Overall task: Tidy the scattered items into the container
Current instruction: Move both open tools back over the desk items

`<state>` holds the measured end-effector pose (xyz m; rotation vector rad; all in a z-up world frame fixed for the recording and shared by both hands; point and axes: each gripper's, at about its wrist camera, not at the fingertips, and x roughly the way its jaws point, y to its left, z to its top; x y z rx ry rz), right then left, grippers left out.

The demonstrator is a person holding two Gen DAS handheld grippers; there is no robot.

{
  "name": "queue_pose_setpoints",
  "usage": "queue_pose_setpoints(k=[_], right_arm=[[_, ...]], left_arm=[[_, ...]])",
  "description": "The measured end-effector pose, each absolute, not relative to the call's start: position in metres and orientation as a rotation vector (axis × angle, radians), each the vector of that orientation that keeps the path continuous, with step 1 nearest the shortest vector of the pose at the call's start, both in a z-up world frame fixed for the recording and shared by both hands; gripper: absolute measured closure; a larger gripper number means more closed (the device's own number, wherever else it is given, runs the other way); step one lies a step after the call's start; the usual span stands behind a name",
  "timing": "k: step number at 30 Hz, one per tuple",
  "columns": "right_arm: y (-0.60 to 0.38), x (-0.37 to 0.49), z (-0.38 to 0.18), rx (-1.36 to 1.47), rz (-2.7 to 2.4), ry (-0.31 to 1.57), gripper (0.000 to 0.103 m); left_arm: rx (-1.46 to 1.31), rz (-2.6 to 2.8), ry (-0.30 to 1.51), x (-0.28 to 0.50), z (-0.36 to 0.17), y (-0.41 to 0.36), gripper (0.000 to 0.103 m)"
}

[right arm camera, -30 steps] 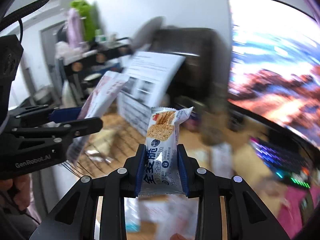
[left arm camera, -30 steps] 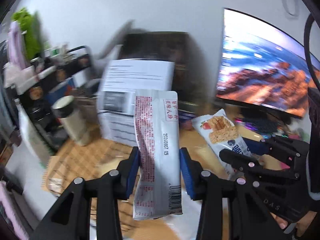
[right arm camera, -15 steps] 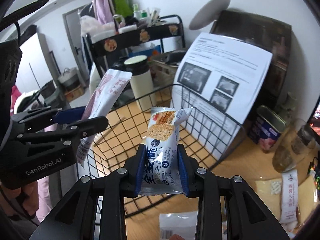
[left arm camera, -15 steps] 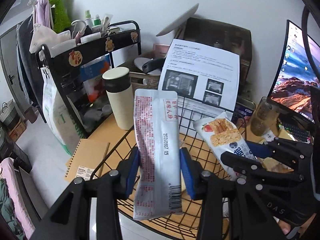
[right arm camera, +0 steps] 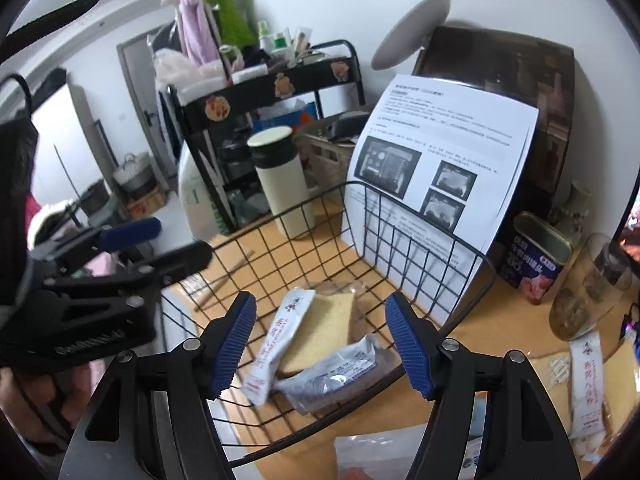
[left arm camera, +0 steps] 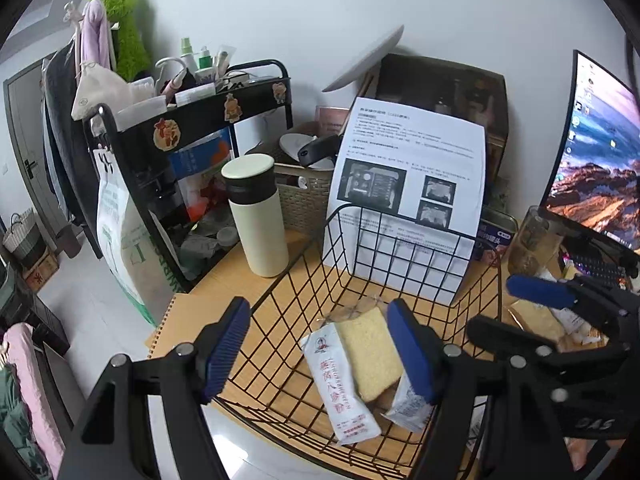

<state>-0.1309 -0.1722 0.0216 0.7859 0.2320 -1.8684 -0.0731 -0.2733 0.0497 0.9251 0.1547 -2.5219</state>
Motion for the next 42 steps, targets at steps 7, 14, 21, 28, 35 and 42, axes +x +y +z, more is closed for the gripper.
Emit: queue_pose_setpoints(k=[7,14,21,28,35,42], right_arm=[[-0.122,-0.130,0.041,0.741,-1.913,0.145,0.035],[-0.023,-0.120,0.064,0.696,-2.039,0.049,0.035],[0.085,-0.092,0.085,0.626,-2.279,0.030,0.031],[0.175,-0.075,0.086,0.678,-2.507,0.051,0.031],[0.244,-0.075,0.072,0.765,-2.598,0.022,0.031],[0.246,-0.080,0.038,0.858,-2.571,0.040,0.030]], left_arm=[[0.893,-2.592,0.094,-0.073,0.061,-0.248,0.027],[0.909,-2.740,0.014,-0.084,0.069,-0.181,0.027],[0.924,-2.831,-0.069,-0.090,0.072,-0.095,0.024],[0.987,-2.909,-0.185,-0.096,0.062,-0.013,0.024],[1.031,-2.915,-0.186,-0.094,0.045,0.009,0.024],[1.146,-2.878,-0.197,-0.098,0.012,0.009,0.022]])
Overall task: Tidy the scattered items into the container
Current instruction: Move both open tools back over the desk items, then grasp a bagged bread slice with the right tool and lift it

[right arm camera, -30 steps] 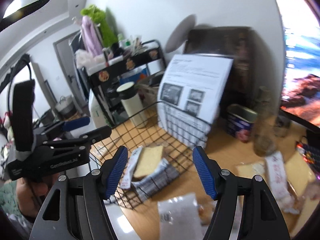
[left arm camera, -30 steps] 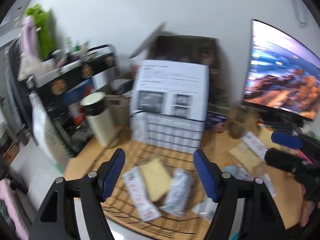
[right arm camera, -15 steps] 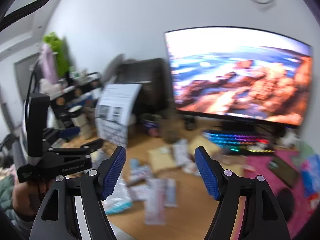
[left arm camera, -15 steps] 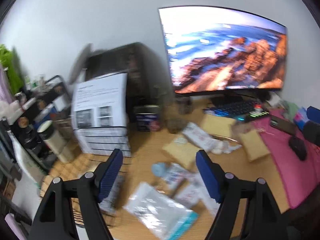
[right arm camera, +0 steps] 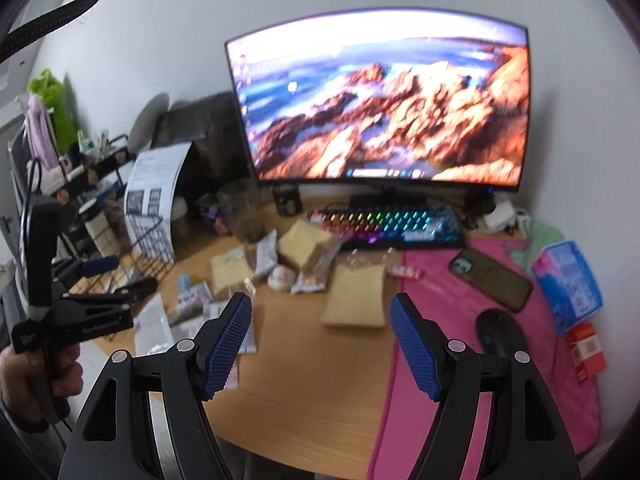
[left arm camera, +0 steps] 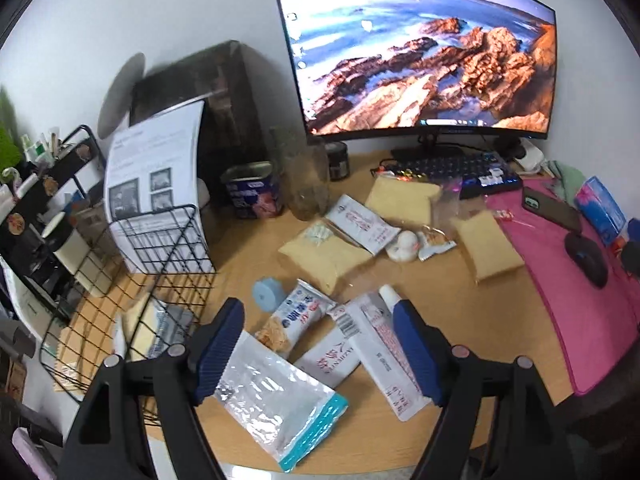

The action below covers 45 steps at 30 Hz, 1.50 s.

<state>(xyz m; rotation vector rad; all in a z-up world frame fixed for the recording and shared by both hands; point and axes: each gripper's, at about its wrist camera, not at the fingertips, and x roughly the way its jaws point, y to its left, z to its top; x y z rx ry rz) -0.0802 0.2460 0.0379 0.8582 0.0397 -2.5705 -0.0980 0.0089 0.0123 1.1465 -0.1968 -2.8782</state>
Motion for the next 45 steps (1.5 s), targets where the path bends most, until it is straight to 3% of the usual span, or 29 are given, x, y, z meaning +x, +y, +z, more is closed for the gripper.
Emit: queue_pose_setpoints(k=[8,13,18,23,33,41,45], right_arm=[[0.225,-0.094,0.012,0.887,-2.497,0.092,0.031],[0.217,-0.103,-0.004,0.899,-2.394,0.028,0.030],[0.189,-0.106,-0.018,0.889,-2.332,0.062,0.030],[0.176,-0.105,-0.030,0.899,-2.296,0.068,0.031],[0.189,-0.122,-0.052,0.969,-2.307,0.134,0.031],[0.231,-0.198,-0.064,1.058,-2.490,0.101,0.031],[0.248,-0.243,-0.086,1.157,-2.458,-0.051,0.031]], left_arm=[[1.338,-2.827,-0.220,-0.106,-0.023,-0.003,0.022],[1.454,-2.734,-0.069,-0.092,-0.037,-0.045,0.022],[1.549,-2.638,-0.128,-0.083,-0.064,-0.049,0.022],[1.598,-2.589,0.002,-0.089,-0.080,-0.058,0.022],[1.534,-2.740,-0.177,-0.098,-0.062,-0.012,0.022],[1.564,-2.822,-0.146,-0.126,-0.060,0.019,0.022],[1.567,-2.841,-0.140,-0.130,-0.058,0.024,0.022]])
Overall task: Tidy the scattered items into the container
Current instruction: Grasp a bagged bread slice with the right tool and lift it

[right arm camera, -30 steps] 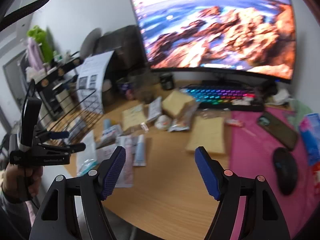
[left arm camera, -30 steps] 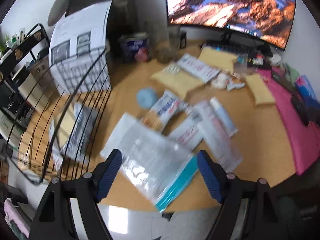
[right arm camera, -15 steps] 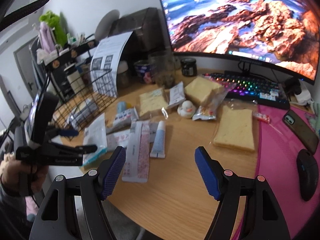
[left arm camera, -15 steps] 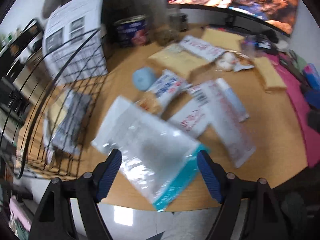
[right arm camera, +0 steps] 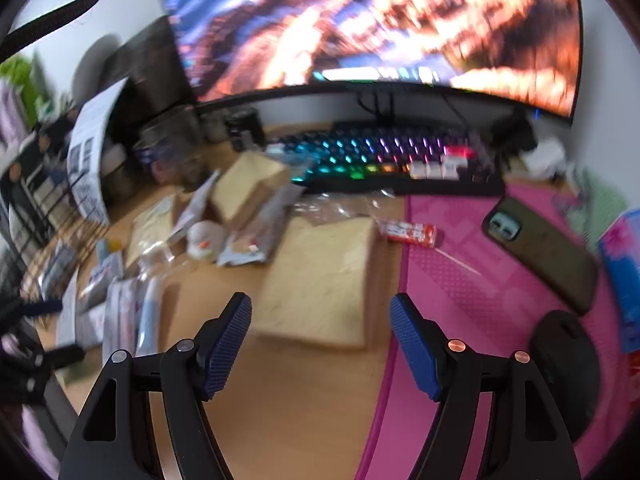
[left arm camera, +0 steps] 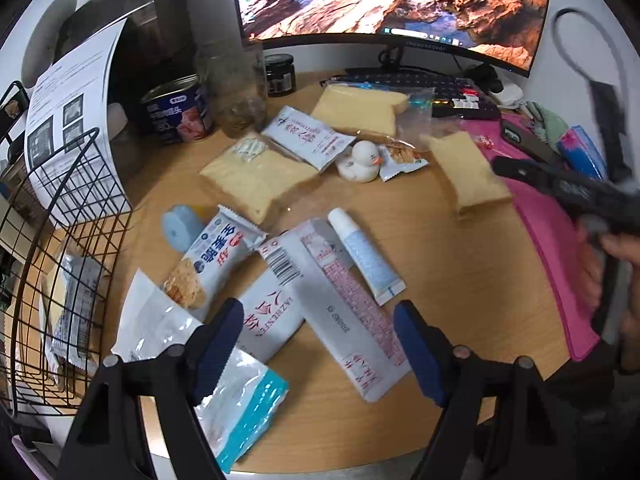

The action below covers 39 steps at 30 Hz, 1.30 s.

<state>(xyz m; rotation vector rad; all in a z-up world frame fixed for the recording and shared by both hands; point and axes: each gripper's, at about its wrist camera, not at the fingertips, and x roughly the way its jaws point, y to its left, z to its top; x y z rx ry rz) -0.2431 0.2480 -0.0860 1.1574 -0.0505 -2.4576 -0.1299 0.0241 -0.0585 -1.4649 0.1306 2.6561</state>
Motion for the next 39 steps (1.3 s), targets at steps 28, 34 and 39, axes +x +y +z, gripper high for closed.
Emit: queue_pose_setpoints(k=[28,34,39], right_arm=[[0.155,-0.350,-0.098,1.129,-2.173,-0.281,0.080],[0.164,-0.323,-0.064,1.001,-2.241,-0.225,0.086],[0.191,-0.297,-0.034,0.913,-2.300,-0.219,0.088]], left_arm=[[-1.415,2.701,0.130,-0.159,-0.051,0.017,0.022],[-1.335,2.720,0.130,-0.180,-0.041,0.017,0.022],[-1.290,2.620,0.172,-0.207,-0.043,0.051,0.022]])
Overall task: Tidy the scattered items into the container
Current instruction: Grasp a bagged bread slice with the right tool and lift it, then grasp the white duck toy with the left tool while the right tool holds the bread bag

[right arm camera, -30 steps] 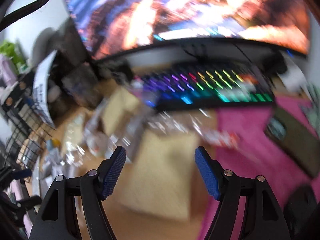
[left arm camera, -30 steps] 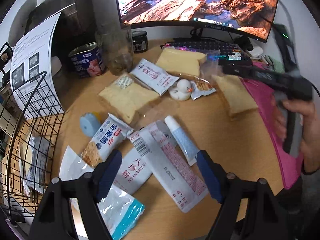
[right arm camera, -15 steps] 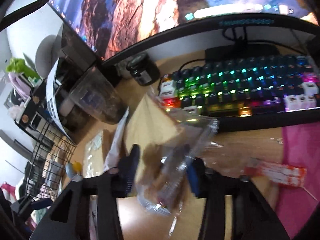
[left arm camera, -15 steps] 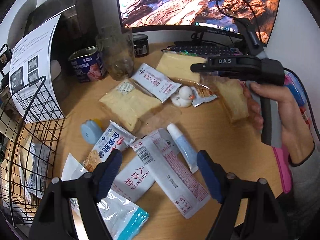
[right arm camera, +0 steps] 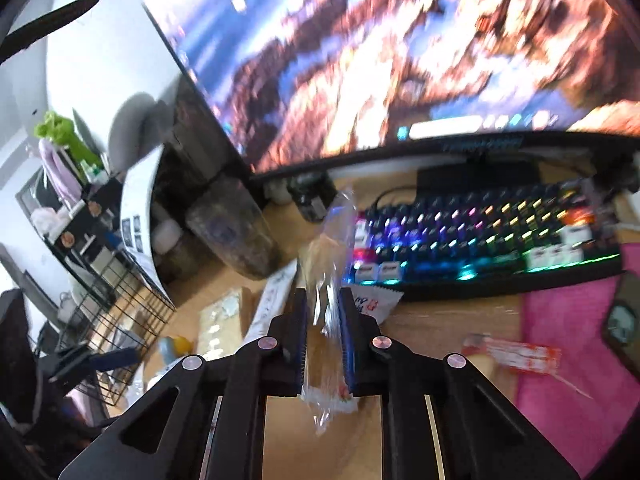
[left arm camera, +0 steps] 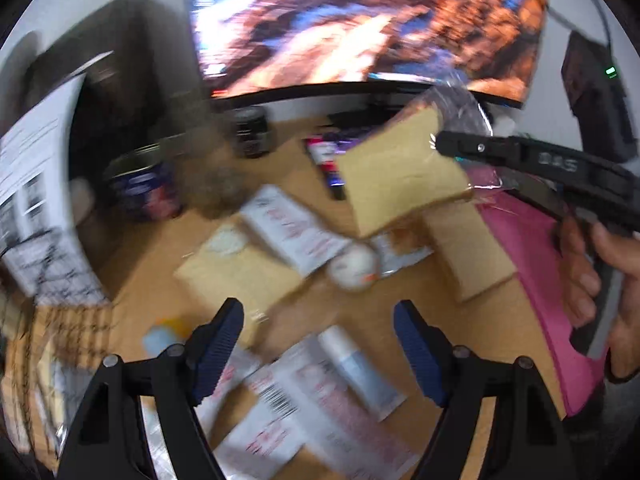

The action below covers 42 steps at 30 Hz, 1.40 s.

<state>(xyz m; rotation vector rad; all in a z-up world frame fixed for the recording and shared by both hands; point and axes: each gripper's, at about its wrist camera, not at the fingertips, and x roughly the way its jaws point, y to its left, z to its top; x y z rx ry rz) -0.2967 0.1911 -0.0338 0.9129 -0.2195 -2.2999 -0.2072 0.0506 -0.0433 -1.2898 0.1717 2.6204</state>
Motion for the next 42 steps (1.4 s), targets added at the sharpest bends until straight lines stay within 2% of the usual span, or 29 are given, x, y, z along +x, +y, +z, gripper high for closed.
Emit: queue_pose_setpoints(k=[11,17,30,31,33,34,42], right_arm=[[0.267,-0.236,0.005,0.819,-2.421,-0.208,0.091],[0.278,-0.218,0.012,0.775,-2.414,-0.193,0.093],[0.274,-0.208,0.005,0.781,-2.356,-0.176,0.093],[0.274,-0.207,0.005,0.779,-2.356,-0.175,0.093],[0.274,-0.206,0.004,0.778,-2.353,-0.171,0.093],[0.274,-0.206,0.004,0.778,-2.353,-0.167,0.093],[0.272,-0.206,0.003,0.777,-2.354,-0.140,0.093]], left_arm=[[-1.337,2.538,0.272,-0.241,-0.067,0.093,0.022],[-1.418,2.479,0.148,-0.256,-0.083,0.092,0.025],[-1.457,2.477,0.126,-0.281,-0.101,0.100,0.026],[-1.462,2.477,0.116,-0.282,-0.102,0.099,0.028],[-1.475,2.477,0.096,-0.284,-0.106,0.095,0.046],[-1.486,2.472,0.079,-0.286,-0.107,0.092,0.050],[-1.478,2.454,0.056,-0.278,-0.107,0.088,0.051]])
